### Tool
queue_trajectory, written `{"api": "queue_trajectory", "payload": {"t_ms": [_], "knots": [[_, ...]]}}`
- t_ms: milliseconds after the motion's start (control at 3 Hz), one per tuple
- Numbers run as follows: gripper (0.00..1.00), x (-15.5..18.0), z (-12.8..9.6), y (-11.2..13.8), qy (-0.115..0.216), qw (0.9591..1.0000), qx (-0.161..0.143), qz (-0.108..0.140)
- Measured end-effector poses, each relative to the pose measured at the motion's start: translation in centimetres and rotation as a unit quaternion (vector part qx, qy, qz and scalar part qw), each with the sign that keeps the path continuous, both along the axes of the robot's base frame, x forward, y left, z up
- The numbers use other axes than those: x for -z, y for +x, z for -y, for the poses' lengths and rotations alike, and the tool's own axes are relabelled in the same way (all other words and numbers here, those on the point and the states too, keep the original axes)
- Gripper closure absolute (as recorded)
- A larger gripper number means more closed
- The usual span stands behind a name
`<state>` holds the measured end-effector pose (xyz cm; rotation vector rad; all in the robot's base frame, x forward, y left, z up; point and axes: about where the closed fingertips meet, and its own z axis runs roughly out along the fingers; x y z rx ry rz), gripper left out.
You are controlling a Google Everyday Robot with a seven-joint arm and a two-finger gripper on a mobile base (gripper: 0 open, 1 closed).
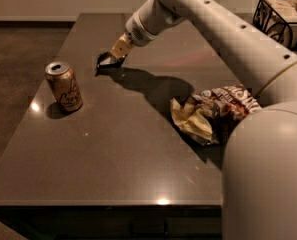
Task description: Move rxbar chocolate near orange can
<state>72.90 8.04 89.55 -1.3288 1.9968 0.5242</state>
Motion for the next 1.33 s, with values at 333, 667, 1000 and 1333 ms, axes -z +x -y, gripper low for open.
{"api": "queue_trajectory", "payload": {"t_ms": [333, 667, 1000, 1333], "knots": [[1.0, 0.4, -0.5, -3.3, -0.006, 0.9994, -0.035, -0.004], [1.0, 1.0, -1.0, -6.4, -0.006, 0.9979, -0.063, -0.016], [0.82, 1.4, -1.6, -8.9, -0.005, 0.996, -0.085, -0.027], [0.58, 1.5, -2.1, -10.5, -0.001, 0.9945, -0.098, -0.035]]}}
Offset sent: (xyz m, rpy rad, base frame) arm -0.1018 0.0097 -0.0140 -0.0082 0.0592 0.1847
